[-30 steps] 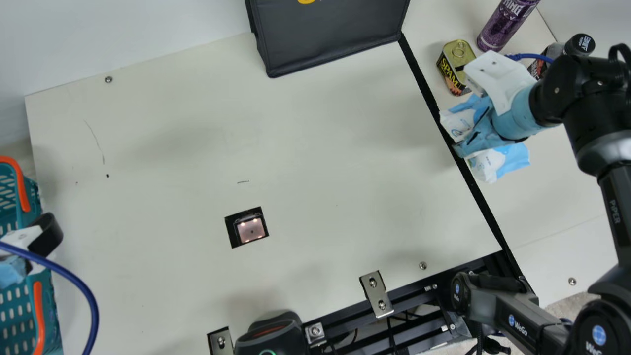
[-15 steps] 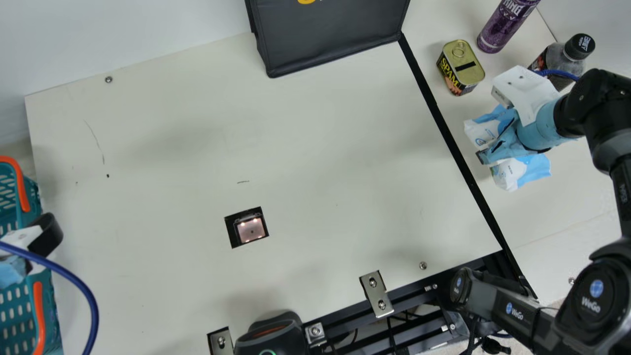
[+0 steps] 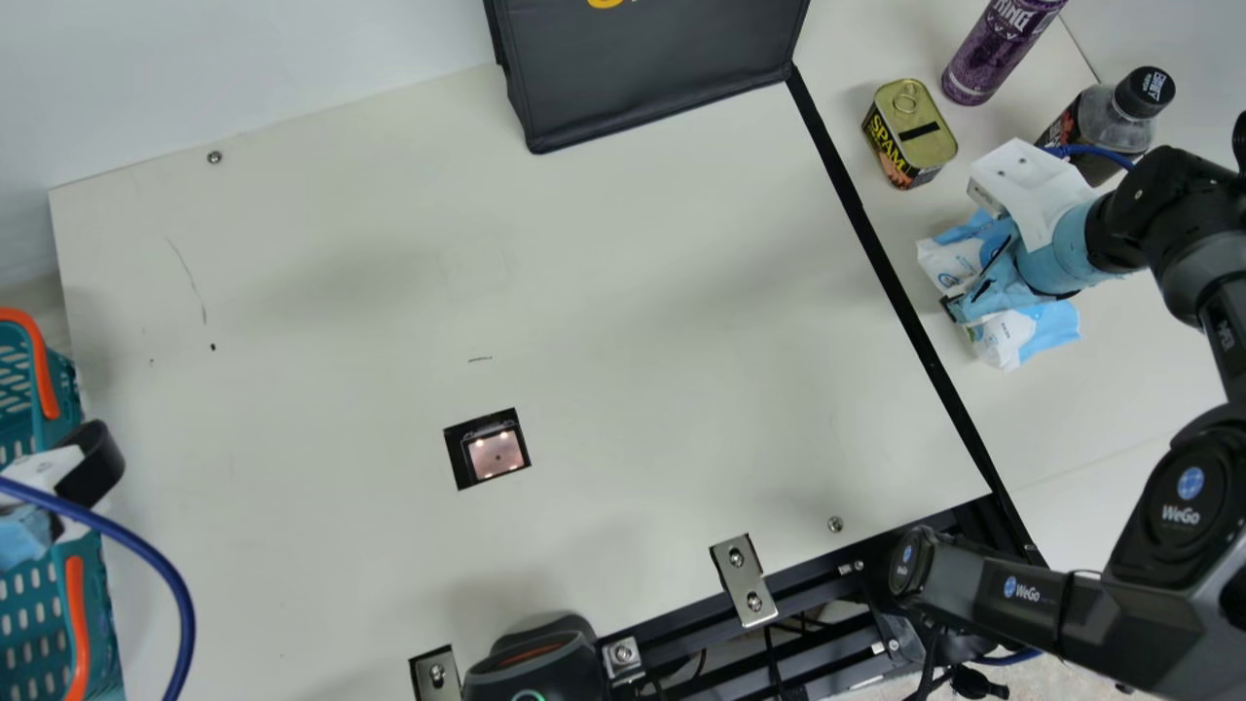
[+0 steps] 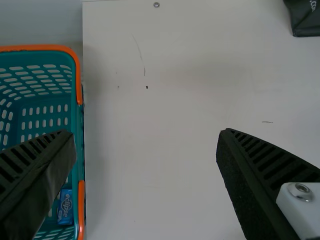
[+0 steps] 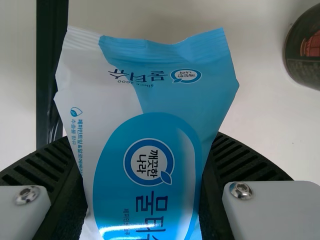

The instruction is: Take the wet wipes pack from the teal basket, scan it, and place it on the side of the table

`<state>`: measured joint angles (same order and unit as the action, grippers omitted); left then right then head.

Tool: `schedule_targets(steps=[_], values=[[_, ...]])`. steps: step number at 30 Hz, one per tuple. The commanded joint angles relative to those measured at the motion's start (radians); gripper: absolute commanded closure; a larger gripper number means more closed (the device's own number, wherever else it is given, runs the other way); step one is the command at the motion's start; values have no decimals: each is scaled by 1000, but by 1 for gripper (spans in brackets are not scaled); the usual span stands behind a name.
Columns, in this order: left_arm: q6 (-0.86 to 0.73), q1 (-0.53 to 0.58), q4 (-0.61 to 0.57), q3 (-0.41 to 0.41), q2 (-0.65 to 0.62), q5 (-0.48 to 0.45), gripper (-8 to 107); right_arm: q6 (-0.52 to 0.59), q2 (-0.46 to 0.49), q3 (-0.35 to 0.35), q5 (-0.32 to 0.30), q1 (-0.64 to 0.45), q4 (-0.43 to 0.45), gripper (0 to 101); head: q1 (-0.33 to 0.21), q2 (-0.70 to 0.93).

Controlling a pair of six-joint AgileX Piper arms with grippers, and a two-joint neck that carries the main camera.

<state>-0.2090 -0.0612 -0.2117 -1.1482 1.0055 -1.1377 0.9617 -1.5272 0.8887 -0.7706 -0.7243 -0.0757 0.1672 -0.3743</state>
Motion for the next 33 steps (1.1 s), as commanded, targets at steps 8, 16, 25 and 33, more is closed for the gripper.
schedule_targets(steps=[8, 16, 25, 33], values=[[0, 0, 0, 0, 0, 0, 9, -1, -23, 9, 16, 8, -1, 75, -29, -2], [0, 0, 0, 0, 0, 0, 9, -9, -30, 8, 27, 12, 9, 48, -29, -2], [0, 0, 0, 0, 0, 0, 9, -11, -19, 4, 37, 21, 17, 18, -29, -2], [0, 0, 0, 0, 0, 0, 9, -53, 30, 17, -3, 46, 45, 6, -29, -2]])
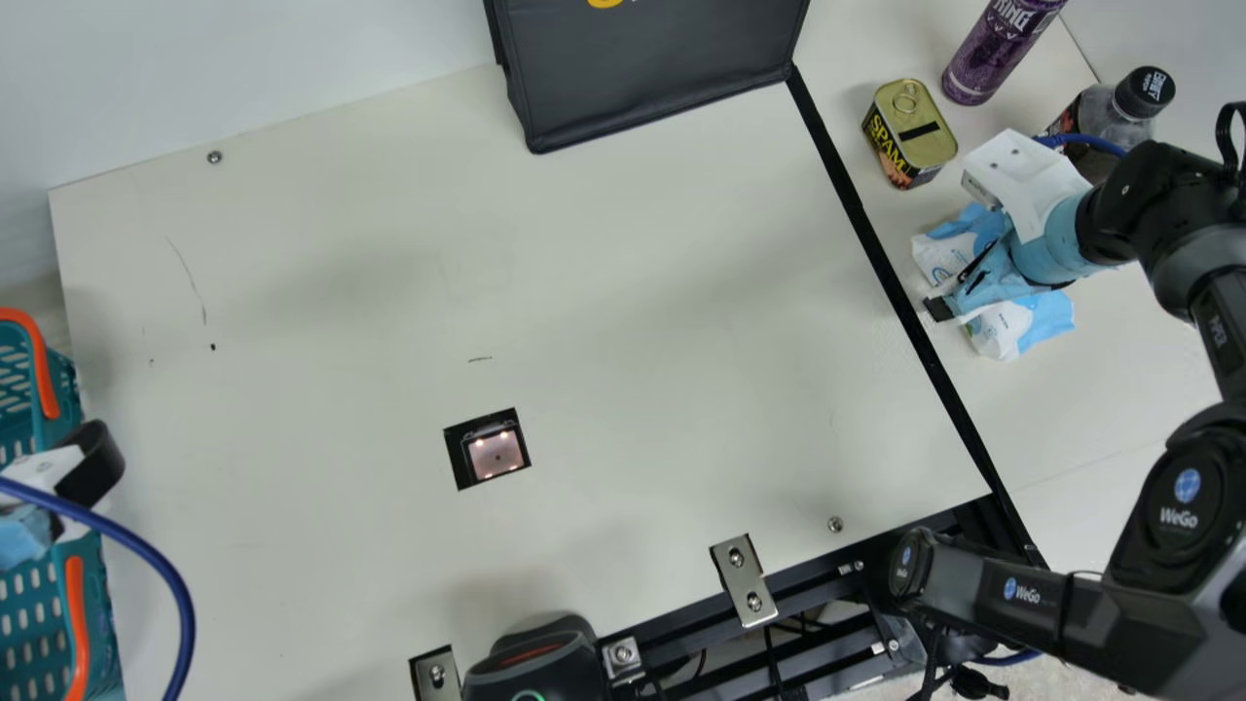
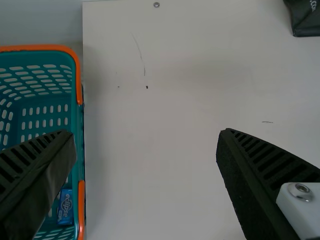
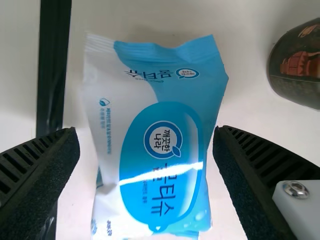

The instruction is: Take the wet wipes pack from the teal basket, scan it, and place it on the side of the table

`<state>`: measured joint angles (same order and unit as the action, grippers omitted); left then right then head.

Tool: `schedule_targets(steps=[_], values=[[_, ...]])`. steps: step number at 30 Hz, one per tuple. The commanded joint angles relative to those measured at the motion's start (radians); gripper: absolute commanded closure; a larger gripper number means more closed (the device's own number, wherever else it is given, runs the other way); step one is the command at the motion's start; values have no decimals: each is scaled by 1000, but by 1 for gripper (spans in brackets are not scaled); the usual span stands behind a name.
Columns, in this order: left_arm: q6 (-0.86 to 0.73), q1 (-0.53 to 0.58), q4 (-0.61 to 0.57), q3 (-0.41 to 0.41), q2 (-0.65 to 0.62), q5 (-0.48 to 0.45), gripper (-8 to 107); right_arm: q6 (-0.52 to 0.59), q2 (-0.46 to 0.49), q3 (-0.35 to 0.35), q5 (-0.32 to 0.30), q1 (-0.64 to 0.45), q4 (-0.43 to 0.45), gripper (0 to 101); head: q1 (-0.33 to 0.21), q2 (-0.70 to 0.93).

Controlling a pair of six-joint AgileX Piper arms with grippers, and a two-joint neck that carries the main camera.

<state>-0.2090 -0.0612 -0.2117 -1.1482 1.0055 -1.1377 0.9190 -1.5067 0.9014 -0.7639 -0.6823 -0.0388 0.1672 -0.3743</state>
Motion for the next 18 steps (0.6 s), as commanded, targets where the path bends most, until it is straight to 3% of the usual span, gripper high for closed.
schedule_targets(steps=[1, 18], values=[[0, 0, 0, 0, 0, 0, 9, -20, 20, 9, -19, 10, 14, 6, -29, -2], [0, 0, 0, 0, 0, 0, 9, -289, 234, 189, -253, 254, 73, 6, -29, -2]])
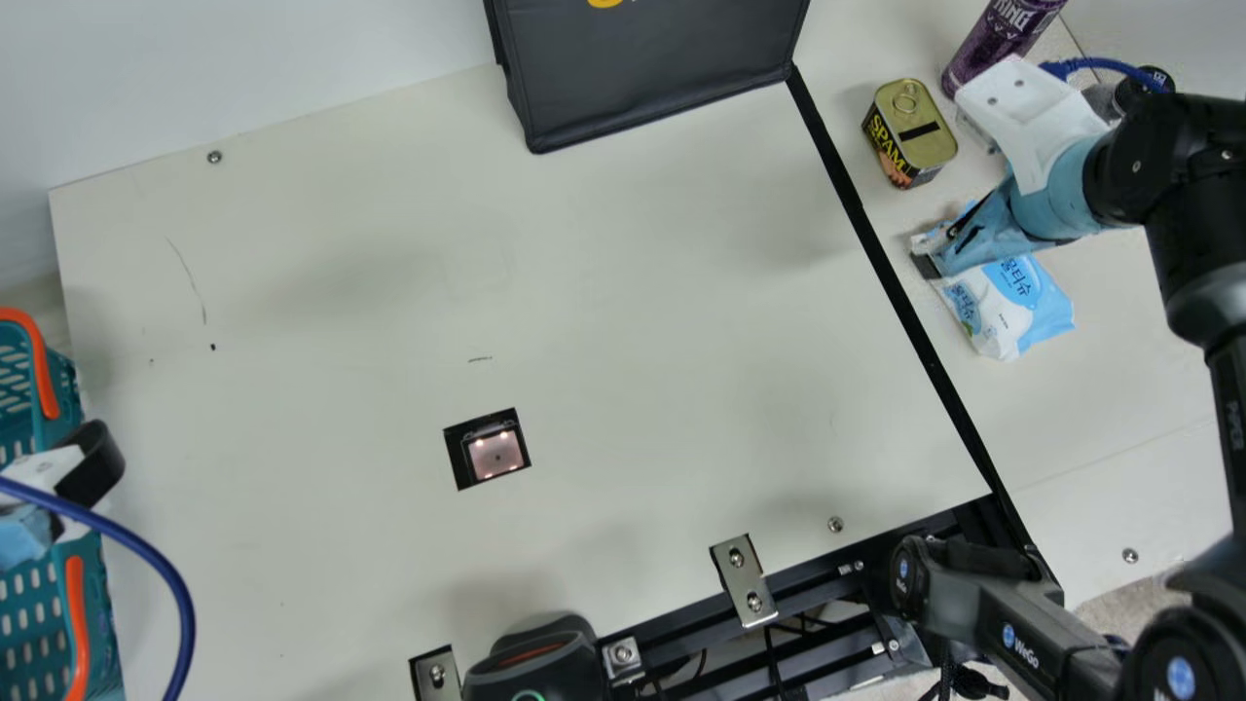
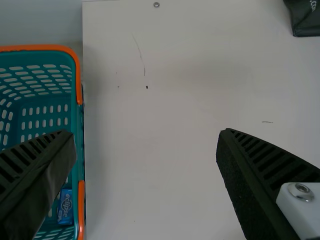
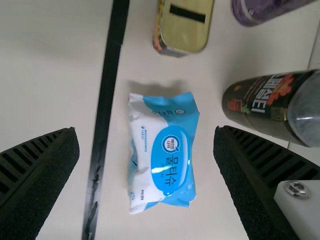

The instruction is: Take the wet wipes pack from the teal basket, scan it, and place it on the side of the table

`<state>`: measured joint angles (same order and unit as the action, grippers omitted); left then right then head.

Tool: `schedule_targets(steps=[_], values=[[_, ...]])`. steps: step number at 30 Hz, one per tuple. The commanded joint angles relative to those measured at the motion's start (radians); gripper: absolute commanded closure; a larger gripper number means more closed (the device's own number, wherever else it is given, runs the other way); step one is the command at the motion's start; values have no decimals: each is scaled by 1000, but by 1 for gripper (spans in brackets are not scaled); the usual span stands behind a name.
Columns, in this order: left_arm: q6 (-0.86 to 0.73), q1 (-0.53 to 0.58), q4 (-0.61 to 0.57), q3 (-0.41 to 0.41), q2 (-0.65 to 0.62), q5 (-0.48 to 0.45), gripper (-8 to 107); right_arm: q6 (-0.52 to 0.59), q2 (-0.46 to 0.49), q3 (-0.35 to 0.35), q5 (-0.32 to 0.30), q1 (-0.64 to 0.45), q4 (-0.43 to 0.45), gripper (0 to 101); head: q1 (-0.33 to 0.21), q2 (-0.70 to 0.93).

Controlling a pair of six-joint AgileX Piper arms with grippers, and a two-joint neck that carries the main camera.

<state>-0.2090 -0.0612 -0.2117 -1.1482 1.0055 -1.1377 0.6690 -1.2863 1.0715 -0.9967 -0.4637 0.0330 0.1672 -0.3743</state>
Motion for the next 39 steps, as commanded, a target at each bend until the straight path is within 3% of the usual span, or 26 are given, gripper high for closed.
schedule_targets(steps=[1, 13, 14, 18, 32, 39], values=[[0, 0, 0, 0, 0, 0, 9, -58, 24, 33, -34, 53, 3, 6, -29, -2], [0, 0, 0, 0, 0, 0, 9, -321, 139, 180, -165, 278, 53, 6, -29, -2], [0, 0, 0, 0, 0, 0, 9, -274, 128, 169, -157, 244, 48, 6, -29, -2], [0, 0, 0, 0, 0, 0, 9, -322, 143, 181, -173, 280, 51, 6, -29, -2], [205, 88, 182, -54, -245, -74, 9, -534, 387, 160, -200, 400, 8, 6, -29, 324], [209, 89, 185, -55, -250, -75, 9, -641, 510, 149, -213, 459, -13, 6, -29, 347]])
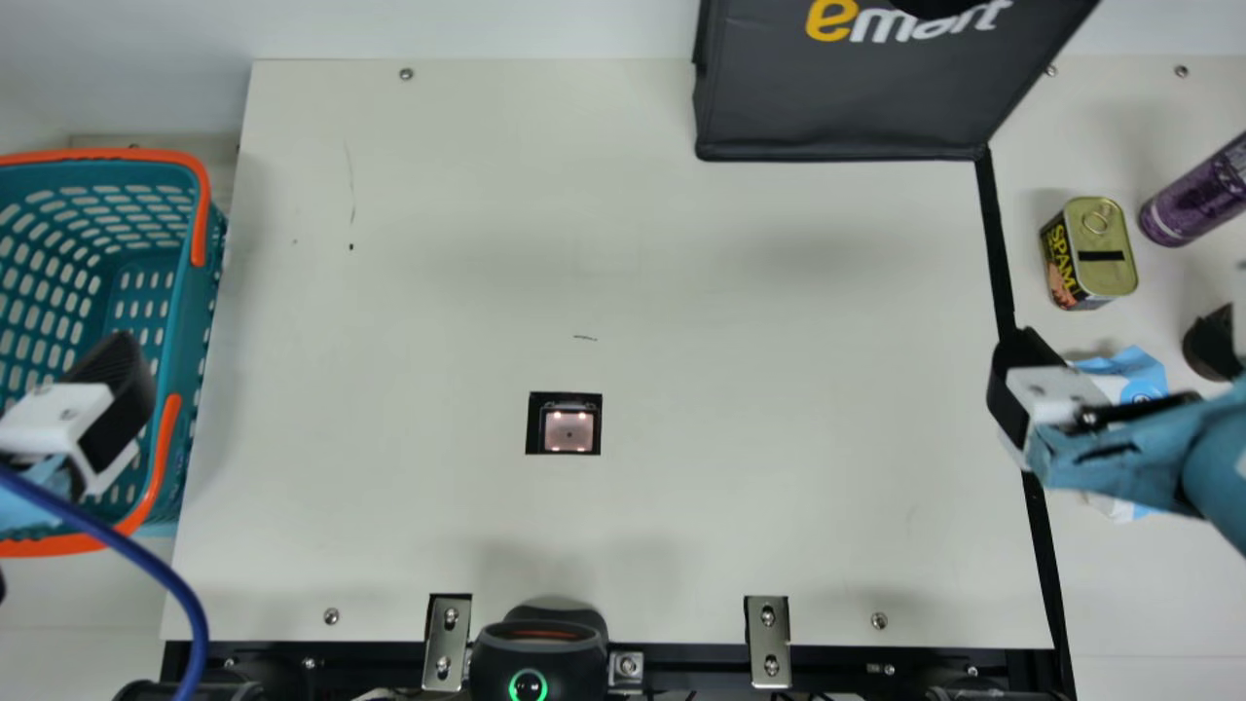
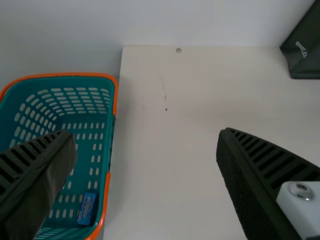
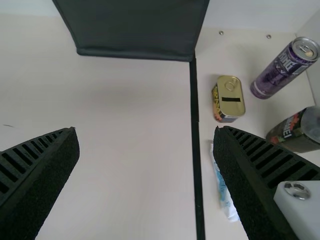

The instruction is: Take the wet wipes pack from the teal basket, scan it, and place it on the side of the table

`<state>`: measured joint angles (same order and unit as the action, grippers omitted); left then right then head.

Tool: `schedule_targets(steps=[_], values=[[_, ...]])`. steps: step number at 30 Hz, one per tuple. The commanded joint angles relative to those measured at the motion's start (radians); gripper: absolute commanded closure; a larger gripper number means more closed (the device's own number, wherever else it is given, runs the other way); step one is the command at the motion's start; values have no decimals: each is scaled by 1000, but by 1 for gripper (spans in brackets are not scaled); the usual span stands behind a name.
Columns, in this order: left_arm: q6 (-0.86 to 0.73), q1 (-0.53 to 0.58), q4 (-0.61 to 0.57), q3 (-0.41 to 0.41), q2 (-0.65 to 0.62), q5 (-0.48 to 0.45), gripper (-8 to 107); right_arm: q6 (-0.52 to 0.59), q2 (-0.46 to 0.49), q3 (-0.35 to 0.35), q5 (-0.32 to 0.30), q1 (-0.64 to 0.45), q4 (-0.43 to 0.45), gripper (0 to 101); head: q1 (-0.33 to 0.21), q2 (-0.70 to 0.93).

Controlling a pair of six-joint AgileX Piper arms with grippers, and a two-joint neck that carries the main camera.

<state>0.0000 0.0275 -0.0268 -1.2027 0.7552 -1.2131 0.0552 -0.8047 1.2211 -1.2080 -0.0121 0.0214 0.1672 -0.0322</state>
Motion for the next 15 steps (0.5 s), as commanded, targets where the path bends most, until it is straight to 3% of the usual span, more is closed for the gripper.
schedule_targets(steps=[1, 15], values=[[0, 0, 0, 0, 0, 0, 9, -42, 45, -2, -3, 16, -5, 6, -29, 5], [0, 0, 0, 0, 0, 0, 9, -55, 65, -2, -15, 24, -9, 6, -29, 5]])
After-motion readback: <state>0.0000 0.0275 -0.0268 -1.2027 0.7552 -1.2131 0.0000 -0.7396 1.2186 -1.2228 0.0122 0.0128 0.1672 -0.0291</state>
